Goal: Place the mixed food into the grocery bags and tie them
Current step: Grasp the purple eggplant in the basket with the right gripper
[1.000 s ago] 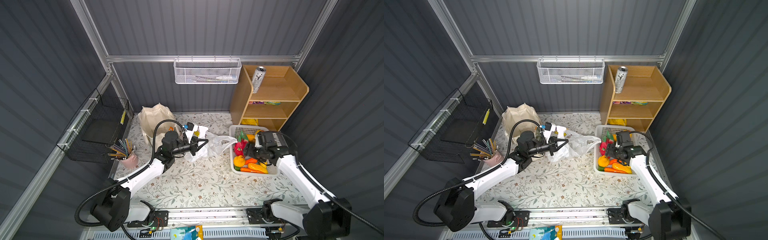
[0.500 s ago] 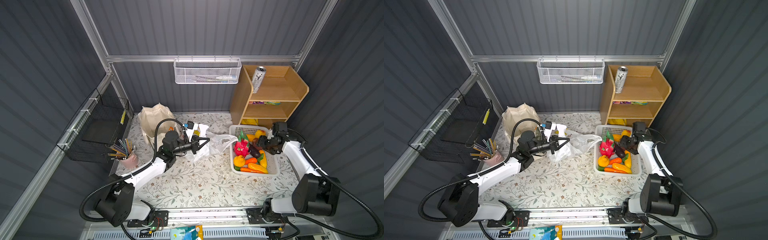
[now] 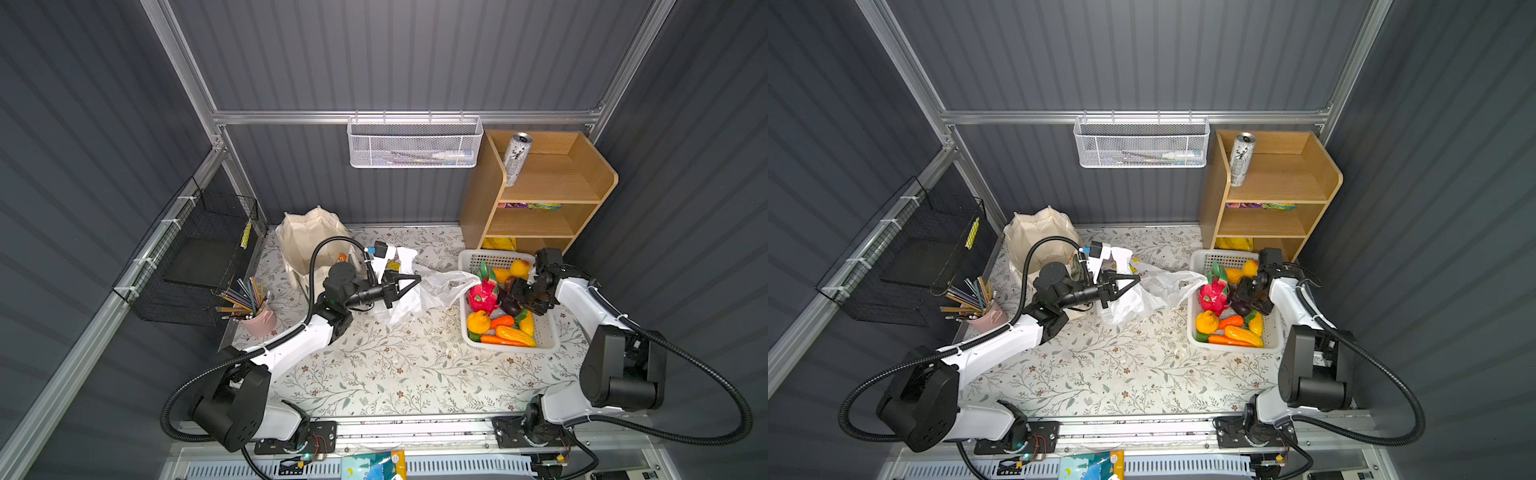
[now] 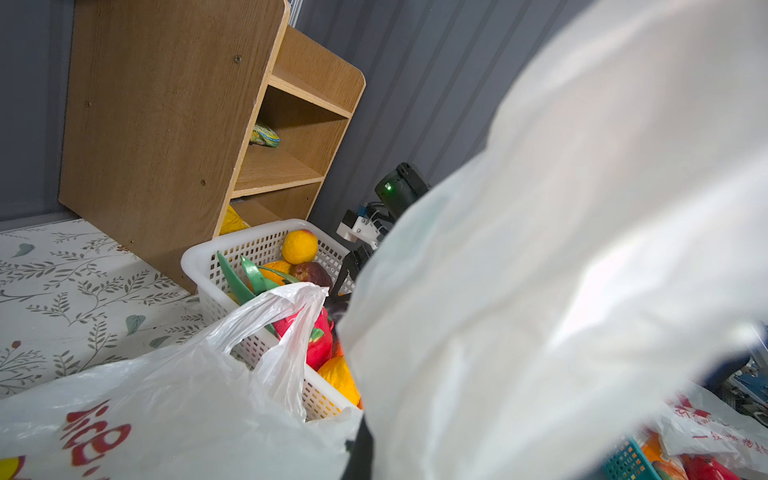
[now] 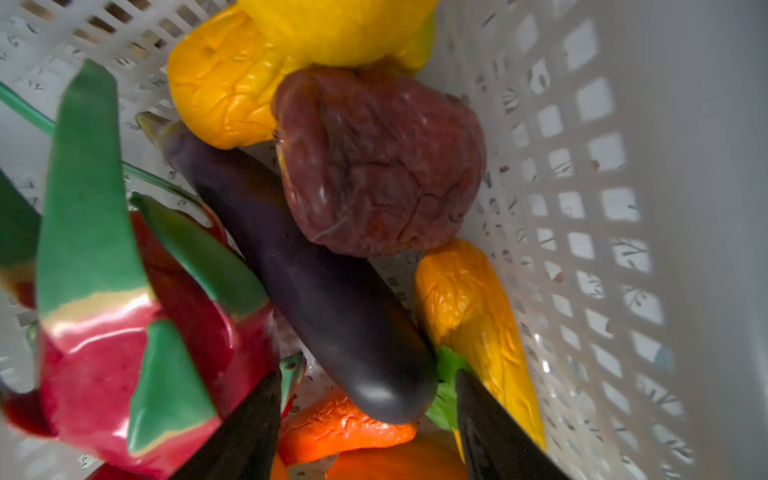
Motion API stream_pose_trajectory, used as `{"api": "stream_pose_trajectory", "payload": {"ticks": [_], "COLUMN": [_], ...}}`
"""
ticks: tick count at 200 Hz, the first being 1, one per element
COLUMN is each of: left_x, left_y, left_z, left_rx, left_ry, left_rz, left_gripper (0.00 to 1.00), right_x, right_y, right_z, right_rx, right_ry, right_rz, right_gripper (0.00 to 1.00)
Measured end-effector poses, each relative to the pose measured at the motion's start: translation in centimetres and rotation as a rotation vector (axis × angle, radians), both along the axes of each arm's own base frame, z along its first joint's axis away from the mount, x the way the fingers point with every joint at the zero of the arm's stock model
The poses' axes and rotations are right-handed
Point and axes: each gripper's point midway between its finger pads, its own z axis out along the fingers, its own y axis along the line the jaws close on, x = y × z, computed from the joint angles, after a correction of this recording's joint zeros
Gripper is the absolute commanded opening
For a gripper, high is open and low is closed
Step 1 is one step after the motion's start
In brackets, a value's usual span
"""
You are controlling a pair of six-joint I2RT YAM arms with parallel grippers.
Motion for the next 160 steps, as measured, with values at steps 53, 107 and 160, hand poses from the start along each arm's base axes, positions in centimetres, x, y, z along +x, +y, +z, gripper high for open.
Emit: {"api": "stream_pose_trajectory", "payload": {"ticks": [53, 107, 160], "left_x": [-0.1, 0.1, 0.3], "left_y": [0.0, -0.1, -0.2], "left_z": [0.1, -0.3, -0.4], "left_rx": [-0.009, -0.012, -0.021], "left_ry": [-0.001, 0.005, 0.015], "left_rz": [-0.003, -0.003, -0.004], "left_gripper": [0.0, 0.0, 0.0], "right_x": [0.2, -1.2, 0.0], "right_y": [1.3, 4.9, 4.8], "right_z": [-2.3, -2.3, -3.6], "right_rx": [0.001, -0.012, -0.037], "right_ry": [0.058, 0.057, 0.092], "right_rz": [0.045, 0.146, 0.154], "right_gripper": [0.58, 0.58, 0.64]}}
